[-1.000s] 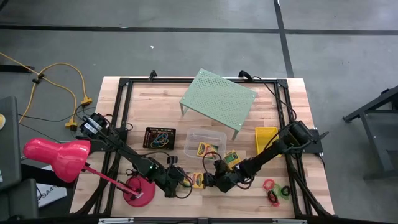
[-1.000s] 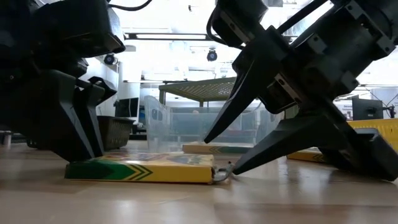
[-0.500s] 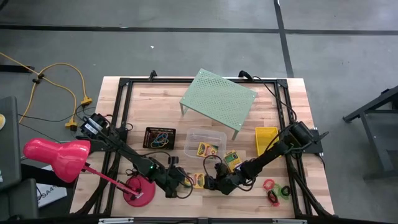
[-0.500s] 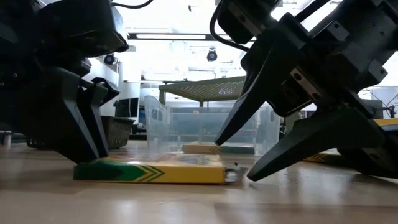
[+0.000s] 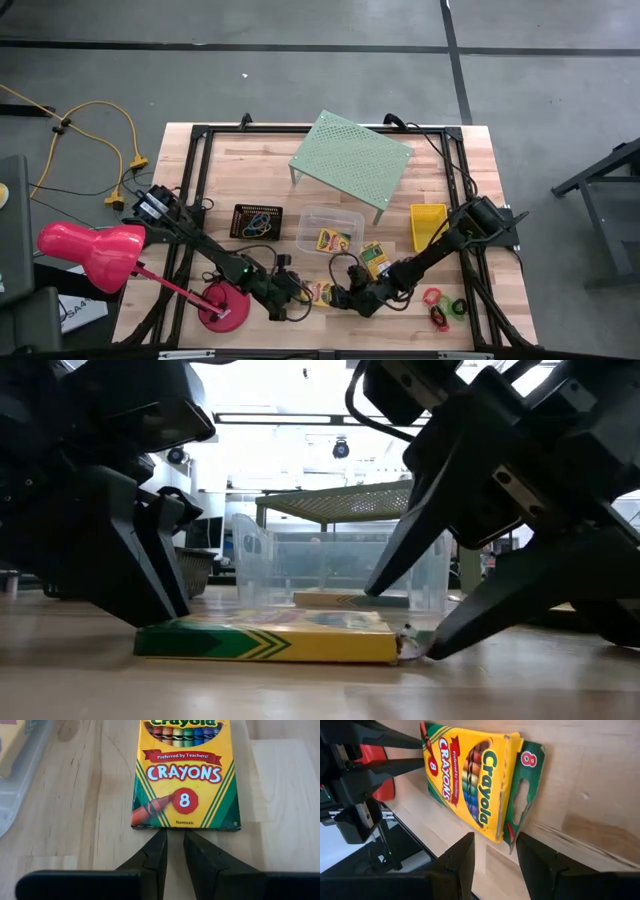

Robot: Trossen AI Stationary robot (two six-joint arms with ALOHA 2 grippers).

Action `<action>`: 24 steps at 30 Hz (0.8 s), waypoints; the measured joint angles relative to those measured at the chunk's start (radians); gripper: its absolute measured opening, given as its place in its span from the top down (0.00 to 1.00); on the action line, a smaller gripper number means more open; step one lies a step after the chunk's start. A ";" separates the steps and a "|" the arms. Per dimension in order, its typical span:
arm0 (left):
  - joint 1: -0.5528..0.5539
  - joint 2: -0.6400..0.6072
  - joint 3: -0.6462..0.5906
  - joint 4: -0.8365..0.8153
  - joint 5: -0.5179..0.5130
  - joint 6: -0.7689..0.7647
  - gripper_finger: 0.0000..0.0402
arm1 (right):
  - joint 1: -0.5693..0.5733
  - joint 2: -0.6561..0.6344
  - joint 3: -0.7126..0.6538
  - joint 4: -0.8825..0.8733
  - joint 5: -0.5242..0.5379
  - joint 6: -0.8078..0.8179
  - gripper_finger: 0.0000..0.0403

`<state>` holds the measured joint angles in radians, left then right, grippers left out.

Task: Pick & Place Office Desk Supplies
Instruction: Put the left yellow crayon box into the transparent bin

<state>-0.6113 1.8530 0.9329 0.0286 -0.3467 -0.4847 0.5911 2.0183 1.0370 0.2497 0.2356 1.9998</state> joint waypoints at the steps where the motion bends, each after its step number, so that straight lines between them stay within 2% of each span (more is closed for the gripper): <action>1: 0.000 0.000 0.000 0.004 0.000 0.000 0.84 | 0.000 0.000 0.000 -0.001 0.000 -0.001 0.67; 10: 0.001 0.003 0.000 0.018 0.004 0.000 0.84 | -0.002 0.001 -0.001 0.023 0.046 -0.037 0.67; 18: 0.001 0.003 -0.001 0.021 0.007 0.000 0.84 | -0.003 0.016 0.001 0.018 0.012 -0.007 0.67; 24: 0.001 0.003 -0.001 0.022 0.008 0.000 0.84 | -0.006 0.063 0.001 0.190 0.016 -0.060 0.67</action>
<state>-0.6106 1.8565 0.9318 0.0505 -0.3382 -0.4850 0.5846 2.0815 1.0378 0.4397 0.2519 1.9403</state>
